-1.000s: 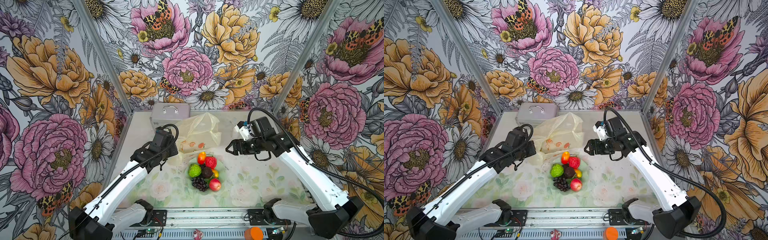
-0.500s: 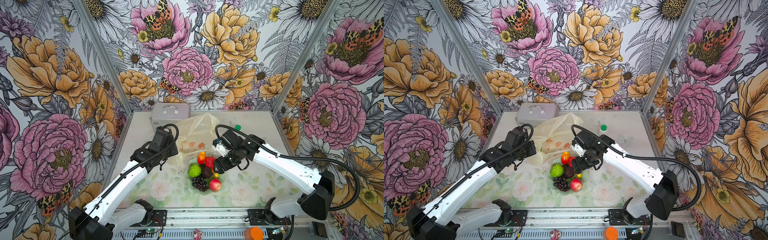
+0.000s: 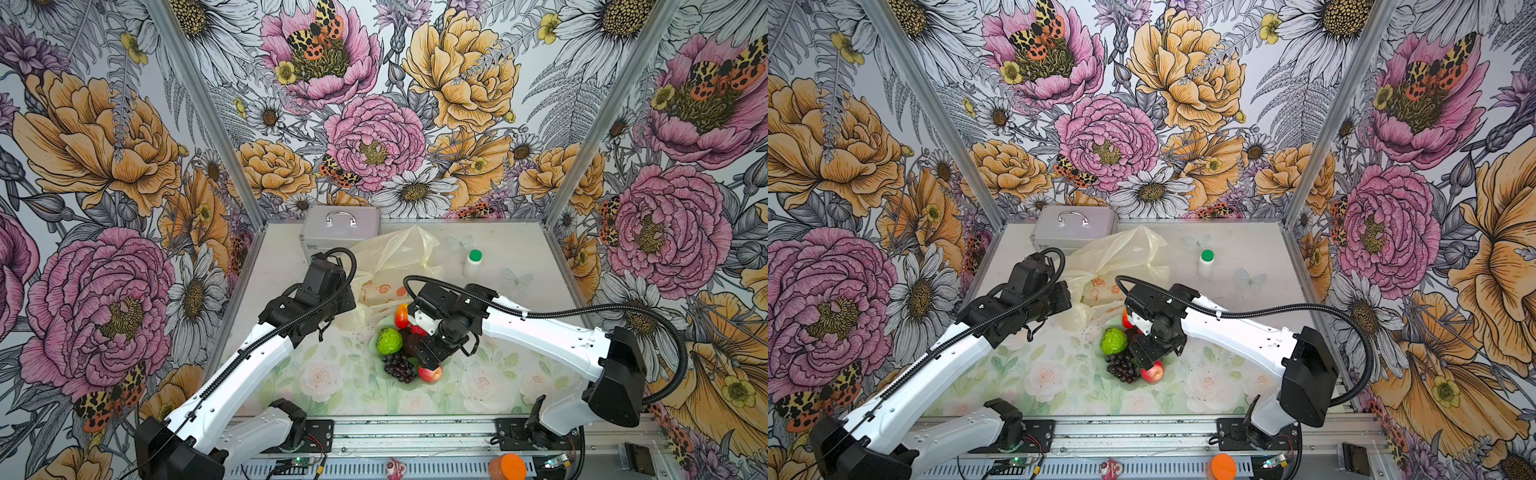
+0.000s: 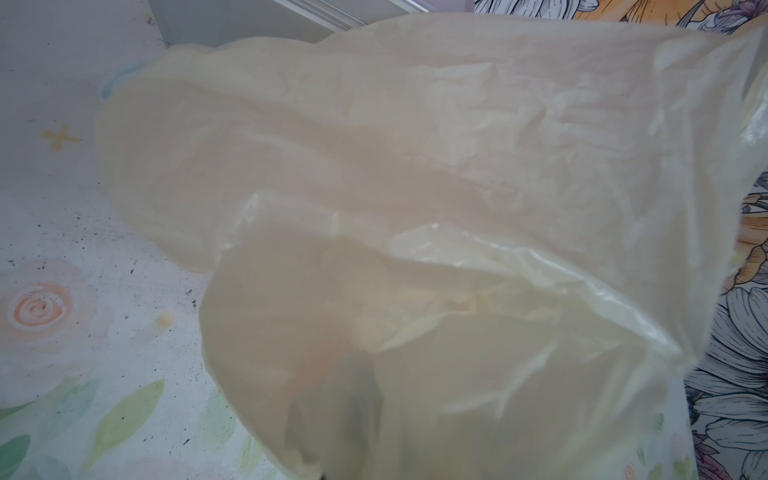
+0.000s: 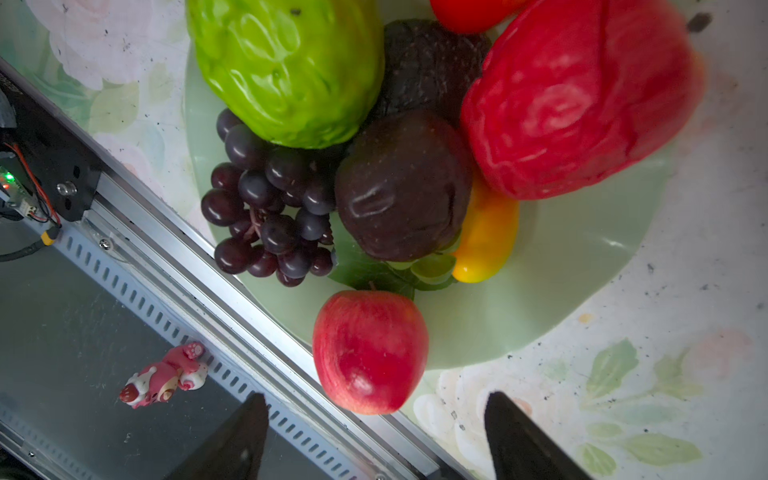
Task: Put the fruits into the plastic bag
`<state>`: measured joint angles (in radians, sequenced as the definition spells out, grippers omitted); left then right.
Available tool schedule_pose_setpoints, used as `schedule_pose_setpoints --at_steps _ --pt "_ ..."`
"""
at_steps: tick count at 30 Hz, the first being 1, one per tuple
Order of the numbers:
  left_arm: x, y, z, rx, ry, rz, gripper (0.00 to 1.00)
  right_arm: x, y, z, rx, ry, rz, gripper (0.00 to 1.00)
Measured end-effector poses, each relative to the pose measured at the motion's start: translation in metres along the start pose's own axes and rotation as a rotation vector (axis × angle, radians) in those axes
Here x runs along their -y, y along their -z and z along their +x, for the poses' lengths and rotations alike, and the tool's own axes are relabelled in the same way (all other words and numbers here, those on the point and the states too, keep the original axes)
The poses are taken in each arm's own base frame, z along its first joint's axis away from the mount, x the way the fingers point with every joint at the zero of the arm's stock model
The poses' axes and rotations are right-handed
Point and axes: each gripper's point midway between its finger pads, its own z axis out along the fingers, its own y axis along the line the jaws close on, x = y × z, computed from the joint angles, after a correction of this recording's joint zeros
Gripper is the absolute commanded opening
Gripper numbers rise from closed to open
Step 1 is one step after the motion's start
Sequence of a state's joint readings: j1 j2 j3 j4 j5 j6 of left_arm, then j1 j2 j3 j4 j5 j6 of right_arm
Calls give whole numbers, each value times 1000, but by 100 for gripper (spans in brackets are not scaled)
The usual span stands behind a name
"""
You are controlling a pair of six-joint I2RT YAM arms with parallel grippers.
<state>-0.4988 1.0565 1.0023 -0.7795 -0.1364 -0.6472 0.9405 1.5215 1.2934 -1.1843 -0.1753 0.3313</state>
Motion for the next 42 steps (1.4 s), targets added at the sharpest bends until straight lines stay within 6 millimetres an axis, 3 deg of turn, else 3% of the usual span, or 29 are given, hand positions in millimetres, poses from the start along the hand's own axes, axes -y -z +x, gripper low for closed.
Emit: schedule_pose_setpoints --at_steps 26,42 --pt "-1 7 -1 20 5 17 0 -1 -41 11 -87 -25 19 78" --pt "-2 7 1 19 5 16 0 -3 -51 8 -100 -47 21 53"
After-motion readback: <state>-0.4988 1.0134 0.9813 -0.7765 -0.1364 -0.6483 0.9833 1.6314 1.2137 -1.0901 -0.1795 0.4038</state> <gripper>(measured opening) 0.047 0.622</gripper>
